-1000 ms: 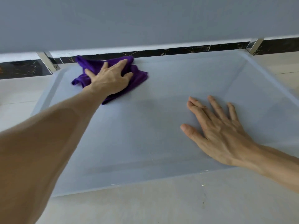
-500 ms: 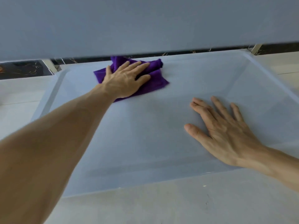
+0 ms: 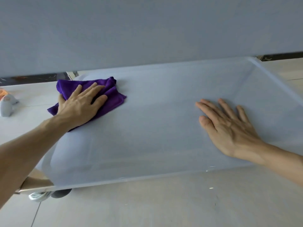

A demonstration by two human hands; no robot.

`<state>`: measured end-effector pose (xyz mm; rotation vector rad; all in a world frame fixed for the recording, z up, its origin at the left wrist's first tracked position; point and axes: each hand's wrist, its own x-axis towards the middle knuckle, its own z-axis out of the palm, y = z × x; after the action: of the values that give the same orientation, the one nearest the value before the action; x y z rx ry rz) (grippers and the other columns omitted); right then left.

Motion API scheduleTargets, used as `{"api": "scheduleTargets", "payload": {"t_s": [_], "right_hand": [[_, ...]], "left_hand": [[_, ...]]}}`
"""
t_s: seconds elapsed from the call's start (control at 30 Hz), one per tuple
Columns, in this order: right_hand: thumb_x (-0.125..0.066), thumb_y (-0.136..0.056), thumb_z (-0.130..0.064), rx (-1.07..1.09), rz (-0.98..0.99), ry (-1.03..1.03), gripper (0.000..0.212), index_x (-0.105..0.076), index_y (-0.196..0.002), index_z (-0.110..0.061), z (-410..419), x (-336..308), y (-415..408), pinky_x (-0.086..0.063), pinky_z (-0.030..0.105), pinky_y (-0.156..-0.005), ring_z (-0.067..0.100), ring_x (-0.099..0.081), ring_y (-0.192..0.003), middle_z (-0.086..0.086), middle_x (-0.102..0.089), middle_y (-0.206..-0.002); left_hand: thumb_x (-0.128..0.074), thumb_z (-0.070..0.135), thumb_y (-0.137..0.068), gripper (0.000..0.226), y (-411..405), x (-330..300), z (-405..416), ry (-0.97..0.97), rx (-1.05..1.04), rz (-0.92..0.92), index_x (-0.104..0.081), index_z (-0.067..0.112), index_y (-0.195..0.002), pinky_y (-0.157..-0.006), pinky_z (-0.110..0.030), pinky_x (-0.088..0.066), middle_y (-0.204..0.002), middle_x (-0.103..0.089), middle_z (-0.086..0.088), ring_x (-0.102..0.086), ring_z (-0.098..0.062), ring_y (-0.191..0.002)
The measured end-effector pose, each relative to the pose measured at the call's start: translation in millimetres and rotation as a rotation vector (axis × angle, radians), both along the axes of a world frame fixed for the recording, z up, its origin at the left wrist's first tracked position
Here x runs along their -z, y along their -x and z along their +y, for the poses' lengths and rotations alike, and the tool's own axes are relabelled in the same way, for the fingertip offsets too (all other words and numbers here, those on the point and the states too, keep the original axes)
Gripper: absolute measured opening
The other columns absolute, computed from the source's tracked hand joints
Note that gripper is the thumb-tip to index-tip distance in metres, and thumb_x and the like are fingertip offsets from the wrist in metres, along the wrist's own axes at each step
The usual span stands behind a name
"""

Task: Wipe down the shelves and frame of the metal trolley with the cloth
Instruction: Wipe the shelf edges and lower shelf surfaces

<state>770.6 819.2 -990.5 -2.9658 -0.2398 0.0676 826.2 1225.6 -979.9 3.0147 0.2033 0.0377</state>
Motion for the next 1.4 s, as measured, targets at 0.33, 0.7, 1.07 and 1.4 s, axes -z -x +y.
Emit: {"api": "scheduleTargets", "payload": {"t_s": [0.33, 0.7, 1.07, 1.4], "right_hand": [[-0.002, -0.096, -0.053, 0.007, 0.007, -0.027, 0.057, -0.003, -0.153, -0.048, 10, 0, -16, -0.002, 0.055, -0.121, 0.014, 0.0, -0.154, -0.031, 0.0, -0.161], [-0.015, -0.101, -0.04, 0.027, -0.001, -0.051, 0.053, -0.01, -0.154, -0.045, 33, 1, -54, -0.001, 0.056, -0.12, 0.014, -0.002, -0.153, -0.027, -0.004, -0.163], [-0.01, -0.101, -0.05, -0.014, 0.018, 0.006, 0.053, -0.009, -0.154, -0.047, 27, -3, -65, -0.006, 0.053, -0.12, 0.014, -0.005, -0.153, -0.027, -0.003, -0.163], [-0.019, -0.102, -0.046, -0.01, -0.02, 0.005, 0.051, -0.022, -0.153, -0.043, 31, -10, -65, -0.013, 0.051, -0.119, 0.015, -0.015, -0.152, -0.023, -0.015, -0.163]], "left_hand": [[-0.003, 0.087, -0.079, 0.08, 37, 5, -89, 0.018, 0.212, 0.015, -0.004, 0.053, -0.151, -0.116, -0.067, 0.005, -0.161, 0.0, 0.027, 0.003, -0.022, -0.153], [-0.005, 0.083, -0.083, 0.076, 59, 0, -162, 0.025, 0.524, 0.012, -0.005, 0.052, -0.152, -0.116, -0.067, 0.004, -0.162, -0.002, 0.026, 0.004, -0.024, -0.153], [-0.03, 0.069, -0.097, 0.07, 90, -5, -97, -0.249, 0.848, -0.065, -0.005, 0.041, -0.156, -0.116, -0.059, -0.021, -0.165, -0.008, 0.016, -0.007, -0.025, -0.153], [-0.041, 0.044, -0.102, 0.063, 127, -14, -5, -0.284, 0.845, -0.042, -0.013, 0.035, -0.158, -0.116, -0.055, -0.028, -0.166, -0.013, 0.009, -0.013, -0.025, -0.152]]}}
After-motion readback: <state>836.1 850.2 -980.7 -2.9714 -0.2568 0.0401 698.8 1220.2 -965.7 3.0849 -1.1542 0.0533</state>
